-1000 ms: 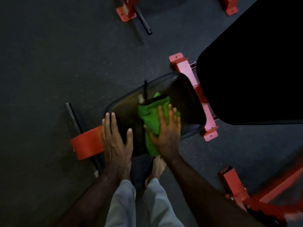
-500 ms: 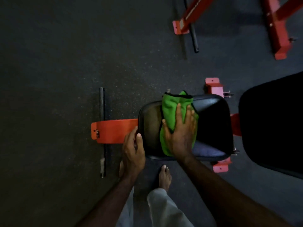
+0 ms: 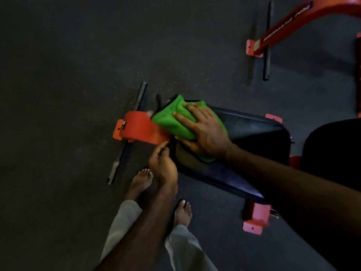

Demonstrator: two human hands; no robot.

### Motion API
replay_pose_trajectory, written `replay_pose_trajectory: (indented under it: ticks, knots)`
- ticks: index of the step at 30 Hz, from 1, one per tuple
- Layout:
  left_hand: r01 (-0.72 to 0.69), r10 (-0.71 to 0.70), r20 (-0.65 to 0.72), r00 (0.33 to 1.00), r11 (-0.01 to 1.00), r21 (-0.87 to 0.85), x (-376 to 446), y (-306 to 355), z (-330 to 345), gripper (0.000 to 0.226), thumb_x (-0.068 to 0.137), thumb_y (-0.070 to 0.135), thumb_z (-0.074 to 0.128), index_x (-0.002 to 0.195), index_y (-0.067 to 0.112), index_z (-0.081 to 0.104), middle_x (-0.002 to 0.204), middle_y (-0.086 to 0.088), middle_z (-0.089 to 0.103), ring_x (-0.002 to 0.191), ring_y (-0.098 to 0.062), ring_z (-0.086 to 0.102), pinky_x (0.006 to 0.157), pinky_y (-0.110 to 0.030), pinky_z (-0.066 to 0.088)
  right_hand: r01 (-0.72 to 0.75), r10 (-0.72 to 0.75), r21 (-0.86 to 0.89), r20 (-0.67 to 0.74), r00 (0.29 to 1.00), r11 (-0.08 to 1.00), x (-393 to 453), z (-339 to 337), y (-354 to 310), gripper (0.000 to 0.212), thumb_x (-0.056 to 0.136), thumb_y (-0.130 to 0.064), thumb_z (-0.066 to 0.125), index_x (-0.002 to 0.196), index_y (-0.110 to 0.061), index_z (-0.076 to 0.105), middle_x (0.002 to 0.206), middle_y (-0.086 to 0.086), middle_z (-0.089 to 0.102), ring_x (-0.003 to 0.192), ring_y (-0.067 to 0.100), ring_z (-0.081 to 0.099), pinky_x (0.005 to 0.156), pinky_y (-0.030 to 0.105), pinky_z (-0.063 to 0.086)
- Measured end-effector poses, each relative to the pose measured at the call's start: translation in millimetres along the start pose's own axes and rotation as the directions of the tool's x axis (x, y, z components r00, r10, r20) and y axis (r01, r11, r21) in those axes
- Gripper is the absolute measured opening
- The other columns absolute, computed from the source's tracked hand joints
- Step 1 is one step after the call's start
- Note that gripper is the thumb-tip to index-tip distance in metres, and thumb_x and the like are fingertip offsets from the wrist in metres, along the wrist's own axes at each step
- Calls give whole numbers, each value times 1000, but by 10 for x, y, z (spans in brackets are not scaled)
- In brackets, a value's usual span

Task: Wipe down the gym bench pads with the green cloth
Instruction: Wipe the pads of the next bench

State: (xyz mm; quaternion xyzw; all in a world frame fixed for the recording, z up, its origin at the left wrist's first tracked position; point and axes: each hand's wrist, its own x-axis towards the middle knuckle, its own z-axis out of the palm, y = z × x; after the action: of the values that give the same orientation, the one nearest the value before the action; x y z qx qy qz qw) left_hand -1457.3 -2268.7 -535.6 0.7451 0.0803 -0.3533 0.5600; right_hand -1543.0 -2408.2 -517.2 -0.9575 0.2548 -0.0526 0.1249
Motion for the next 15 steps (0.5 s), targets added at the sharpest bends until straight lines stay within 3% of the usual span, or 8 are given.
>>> replay_pose_trajectory:
  ticks: [2, 4, 6, 8, 10, 12, 13, 15]
  knots:
    - [29, -28, 15, 999, 998, -57, -43, -48, -80, 36, 88, -10, 55, 109, 9, 77, 109, -7, 74, 107, -22, 67, 107, -44, 51, 111, -108, -33, 68, 992, 993, 80, -21, 215, 71, 95, -68, 53, 152, -27, 51, 149, 17, 53, 134, 38, 52, 112, 50, 41]
    - [82, -76, 73, 994, 992, -91, -73, -52, -179, 40, 83, -2, 55, 108, 17, 79, 114, -8, 76, 112, -26, 70, 105, -46, 53, -194, 194, 19, -25, 981, 981, 215, -17, 298, 71, 92, -69, 55, 146, -23, 57, 134, 19, 62, 116, 41, 63, 97, 48, 52]
    - [201, -187, 123, 975, 973, -116, -108, -10, -271, 43, 89, -4, 48, 118, 11, 75, 120, -12, 75, 108, -25, 71, 94, -35, 59, -413, 418, 64, -127, 899, 908, 232, 29, 133, 70, 91, -68, 58, 141, -18, 60, 124, 20, 63, 107, 42, 63, 91, 48, 53]
    - [314, -290, 166, 943, 938, -149, -122, 43, -348, 41, 99, -4, 41, 123, 8, 71, 121, -10, 73, 103, -19, 70, 79, -25, 60, -296, 306, 88, -136, 942, 951, 51, 110, -134, 68, 92, -65, 61, 142, -19, 59, 138, 21, 58, 125, 41, 56, 106, 52, 46]
    - [402, -367, 197, 909, 896, -186, -100, 97, -399, 35, 104, 6, 38, 115, 11, 71, 114, -7, 73, 103, -20, 68, 80, -30, 57, 59, -58, 87, -17, 998, 994, -229, 124, -290, 67, 93, -64, 63, 147, -24, 57, 152, 18, 51, 144, 37, 45, 118, 56, 35]
    - [456, -417, 201, 887, 858, -234, -54, 137, -438, 32, 107, 13, 35, 118, 8, 66, 108, -9, 69, 97, -22, 65, 88, -39, 55, 295, -299, 49, 125, 946, 954, -338, 63, -202, 69, 95, -65, 59, 153, -29, 51, 159, 13, 45, 150, 33, 38, 122, 53, 31]
    - [473, -427, 217, 878, 844, -253, -24, 144, -461, 33, 108, 19, 35, 123, 8, 63, 111, -11, 68, 97, -22, 64, 91, -42, 52, 324, -323, 13, 142, 936, 946, -312, 43, -127, 69, 95, -64, 58, 154, -30, 49, 160, 11, 45, 150, 32, 38, 121, 52, 32]
    - [495, -438, 245, 865, 825, -273, 32, 141, -479, 42, 109, 33, 36, 126, 6, 63, 122, -13, 69, 103, -24, 66, 94, -42, 49, 171, -171, -3, 45, 984, 985, -233, 24, -78, 66, 94, -59, 61, 152, -27, 53, 157, 12, 48, 146, 32, 43, 118, 52, 37]
